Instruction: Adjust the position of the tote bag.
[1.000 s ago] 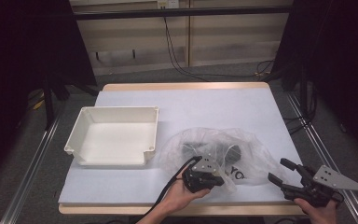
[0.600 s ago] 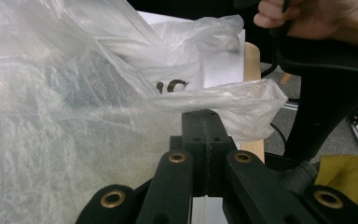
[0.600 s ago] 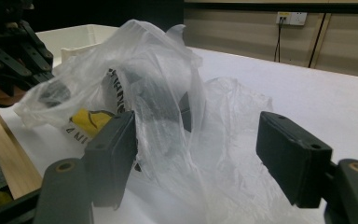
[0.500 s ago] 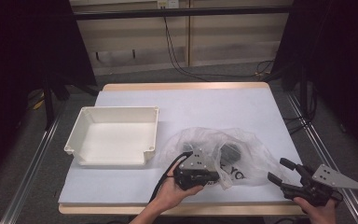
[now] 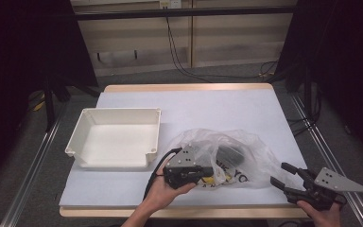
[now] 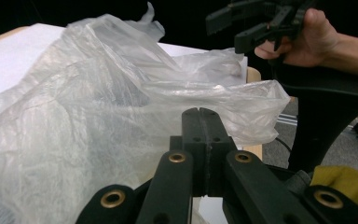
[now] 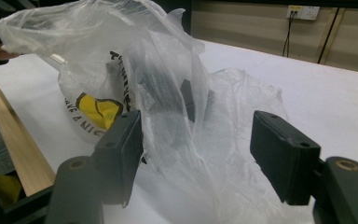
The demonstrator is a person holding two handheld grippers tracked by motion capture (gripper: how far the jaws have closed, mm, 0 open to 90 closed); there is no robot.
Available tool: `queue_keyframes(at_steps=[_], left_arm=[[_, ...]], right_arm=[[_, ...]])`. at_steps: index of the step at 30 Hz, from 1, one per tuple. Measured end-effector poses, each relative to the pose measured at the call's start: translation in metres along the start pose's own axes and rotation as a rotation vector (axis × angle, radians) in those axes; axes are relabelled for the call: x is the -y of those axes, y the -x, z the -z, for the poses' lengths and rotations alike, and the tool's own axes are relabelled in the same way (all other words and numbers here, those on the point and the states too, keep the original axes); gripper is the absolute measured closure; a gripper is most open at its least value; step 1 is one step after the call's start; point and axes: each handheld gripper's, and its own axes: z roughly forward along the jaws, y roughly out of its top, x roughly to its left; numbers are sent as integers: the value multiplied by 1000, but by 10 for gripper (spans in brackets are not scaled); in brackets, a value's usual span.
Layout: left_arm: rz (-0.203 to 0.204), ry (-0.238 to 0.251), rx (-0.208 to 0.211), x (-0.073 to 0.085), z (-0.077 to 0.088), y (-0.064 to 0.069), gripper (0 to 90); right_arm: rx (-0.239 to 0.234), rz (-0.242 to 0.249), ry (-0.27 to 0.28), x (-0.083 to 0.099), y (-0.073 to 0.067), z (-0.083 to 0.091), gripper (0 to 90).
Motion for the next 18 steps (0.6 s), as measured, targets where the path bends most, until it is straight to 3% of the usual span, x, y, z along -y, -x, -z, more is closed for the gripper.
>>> queue_keyframes(at_steps=[6, 10, 18], left_arm=[[-8, -6, 0, -1, 7, -1, 900], [-7, -2, -7, -1, 12, -3, 900], [-4, 9, -45, -4, 26, -7, 900]], right_arm=[[-24, -12, -11, 1, 1, 0, 357], [-16, -28, -9, 1, 1, 1, 353], [-23, -29, -18, 1, 2, 1, 364]])
